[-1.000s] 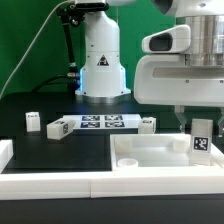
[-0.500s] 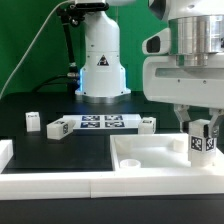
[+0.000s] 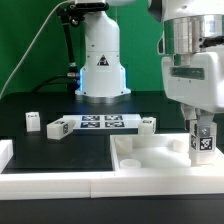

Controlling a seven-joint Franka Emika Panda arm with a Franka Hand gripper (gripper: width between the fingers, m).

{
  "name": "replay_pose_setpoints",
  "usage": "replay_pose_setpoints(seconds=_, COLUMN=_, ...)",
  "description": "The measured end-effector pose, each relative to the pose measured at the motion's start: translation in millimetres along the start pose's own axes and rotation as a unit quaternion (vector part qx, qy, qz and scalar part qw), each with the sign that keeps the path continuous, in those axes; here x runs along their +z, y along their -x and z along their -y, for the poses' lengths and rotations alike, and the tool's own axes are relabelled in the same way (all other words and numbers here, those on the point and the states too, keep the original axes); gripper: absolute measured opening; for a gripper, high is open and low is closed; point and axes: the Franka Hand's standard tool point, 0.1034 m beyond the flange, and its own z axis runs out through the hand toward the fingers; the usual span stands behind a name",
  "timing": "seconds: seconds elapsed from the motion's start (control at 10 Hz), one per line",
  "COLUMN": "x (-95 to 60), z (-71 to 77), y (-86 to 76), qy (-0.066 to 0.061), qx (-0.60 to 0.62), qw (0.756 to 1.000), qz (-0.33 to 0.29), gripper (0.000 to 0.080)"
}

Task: Assemble one leg

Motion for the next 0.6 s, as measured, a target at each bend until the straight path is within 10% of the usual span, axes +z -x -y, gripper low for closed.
replay_pose_setpoints(seconds=0.6, x=0.6, z=-0.8, y=1.1, qy=0.002, qx=0.201, qw=0.979, qz=0.025, gripper=0.0291)
